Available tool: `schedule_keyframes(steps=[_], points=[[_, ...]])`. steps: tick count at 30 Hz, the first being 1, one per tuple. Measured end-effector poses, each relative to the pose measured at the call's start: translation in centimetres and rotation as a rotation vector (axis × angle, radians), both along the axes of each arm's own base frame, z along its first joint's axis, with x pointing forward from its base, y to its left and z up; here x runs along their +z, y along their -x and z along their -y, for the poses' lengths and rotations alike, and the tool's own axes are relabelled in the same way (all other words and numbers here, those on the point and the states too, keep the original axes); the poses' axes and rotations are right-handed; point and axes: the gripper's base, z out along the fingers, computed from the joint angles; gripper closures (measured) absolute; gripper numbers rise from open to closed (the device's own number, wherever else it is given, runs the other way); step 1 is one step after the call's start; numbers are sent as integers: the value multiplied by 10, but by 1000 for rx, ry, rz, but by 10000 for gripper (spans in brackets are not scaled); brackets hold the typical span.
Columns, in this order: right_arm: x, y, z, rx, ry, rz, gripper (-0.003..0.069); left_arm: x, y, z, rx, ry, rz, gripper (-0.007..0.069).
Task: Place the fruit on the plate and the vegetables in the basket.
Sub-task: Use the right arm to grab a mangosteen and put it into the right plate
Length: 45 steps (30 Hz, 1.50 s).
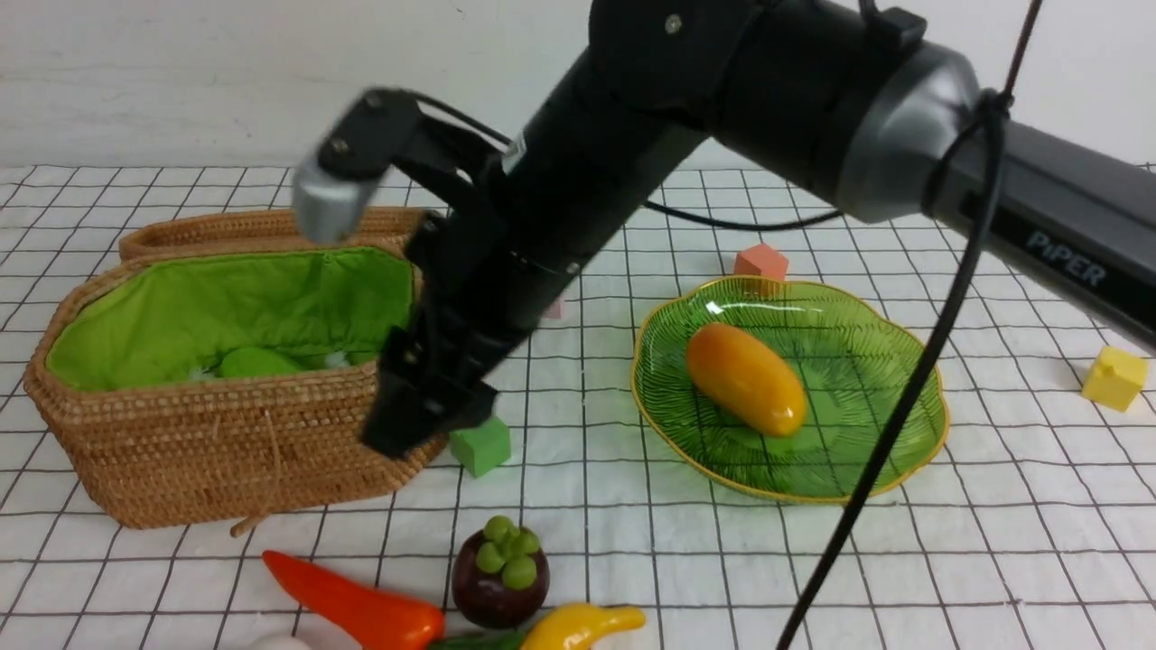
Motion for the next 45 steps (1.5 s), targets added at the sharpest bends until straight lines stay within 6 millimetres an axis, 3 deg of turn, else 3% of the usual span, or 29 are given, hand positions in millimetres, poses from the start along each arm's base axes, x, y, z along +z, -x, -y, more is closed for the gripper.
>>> schedule_keyframes(steps=[4, 10, 19, 27, 31, 32, 35, 36, 38, 41, 44, 45], points=[[-31, -5, 9, -167, 134, -76, 11, 0, 0, 0, 0, 0, 0, 386], [-80, -3, 3, -327, 177, -195, 15, 0, 0, 0, 0, 0, 0, 386], [-136, -12, -7, -363, 229, -269, 54, 0, 0, 0, 0, 0, 0, 386], [-130, -16, -3, -359, 239, -287, 79, 0, 0, 0, 0, 0, 0, 386], [-103, -32, 8, -382, 201, -266, 79, 0, 0, 0, 0, 0, 0, 386], [-83, -41, 17, -404, 165, -232, 79, 0, 0, 0, 0, 0, 0, 386], [-55, -55, 39, -460, 119, -175, 79, 0, 0, 0, 0, 0, 0, 386], [-37, -66, 62, -519, 100, -133, 79, 0, 0, 0, 0, 0, 0, 386], [-23, -81, 96, -620, 100, -98, 79, 0, 0, 0, 0, 0, 0, 386], [-29, -97, 135, -739, 145, -90, 79, 0, 0, 0, 0, 0, 0, 386], [-53, -113, 178, -853, 227, -92, 79, 0, 0, 0, 0, 0, 0, 386], [-54, -113, 181, -861, 227, -95, 79, 0, 0, 0, 0, 0, 0, 386]])
